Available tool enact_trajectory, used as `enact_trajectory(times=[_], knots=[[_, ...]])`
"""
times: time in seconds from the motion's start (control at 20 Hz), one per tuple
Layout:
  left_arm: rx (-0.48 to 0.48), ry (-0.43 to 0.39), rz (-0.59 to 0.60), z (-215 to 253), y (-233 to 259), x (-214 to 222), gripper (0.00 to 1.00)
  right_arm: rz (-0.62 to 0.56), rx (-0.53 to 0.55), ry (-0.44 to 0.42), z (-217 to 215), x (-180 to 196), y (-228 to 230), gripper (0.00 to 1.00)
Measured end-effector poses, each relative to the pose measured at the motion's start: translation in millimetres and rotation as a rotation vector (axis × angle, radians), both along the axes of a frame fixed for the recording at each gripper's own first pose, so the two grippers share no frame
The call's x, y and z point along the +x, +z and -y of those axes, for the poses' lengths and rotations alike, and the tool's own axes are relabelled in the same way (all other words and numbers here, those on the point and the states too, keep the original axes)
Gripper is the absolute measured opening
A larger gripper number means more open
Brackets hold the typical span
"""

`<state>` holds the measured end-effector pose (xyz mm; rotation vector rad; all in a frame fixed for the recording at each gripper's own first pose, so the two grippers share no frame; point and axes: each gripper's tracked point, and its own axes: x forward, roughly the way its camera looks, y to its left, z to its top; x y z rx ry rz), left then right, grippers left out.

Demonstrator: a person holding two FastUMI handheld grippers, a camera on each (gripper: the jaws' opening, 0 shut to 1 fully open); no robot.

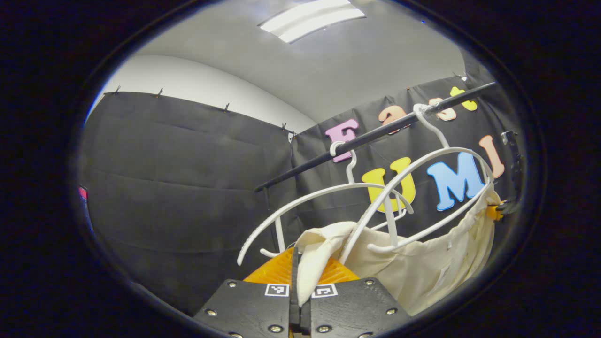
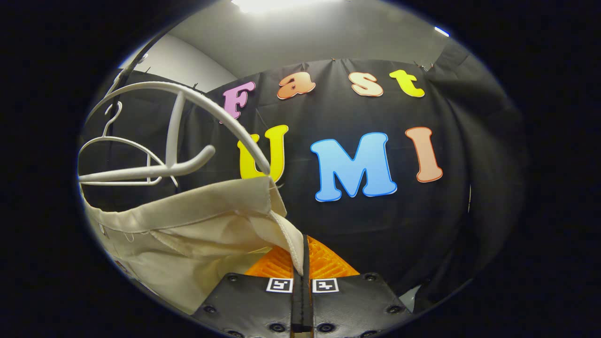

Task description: Grasp the clothes on the hanger with both hands and then place them into the laundry hamper below.

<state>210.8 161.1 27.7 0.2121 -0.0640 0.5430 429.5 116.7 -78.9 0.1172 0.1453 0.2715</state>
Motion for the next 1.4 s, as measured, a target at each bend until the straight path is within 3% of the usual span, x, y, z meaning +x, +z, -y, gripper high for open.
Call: enact_trajectory(times=[0.25,0.6,0.95,1.4], knots=[[0.015,-0.010,-0.016,1,-7,3,0.02,0.014,-0.022,0.017,8,-32,-5,0.01],[-0.050,-0.049,-0.075,9,-31,-15,0.02,-0.008,-0.048,0.018,10,-85,-12,0.01],[-0.092,-0.206,-0.127,45,-57,-24,0.02,-0.020,-0.068,0.061,-17,-147,-8,0.01],[-0.175,-0.396,-0.080,100,-54,-15,0.02,-0.028,-0.034,0.206,-85,-215,2,0.01]])
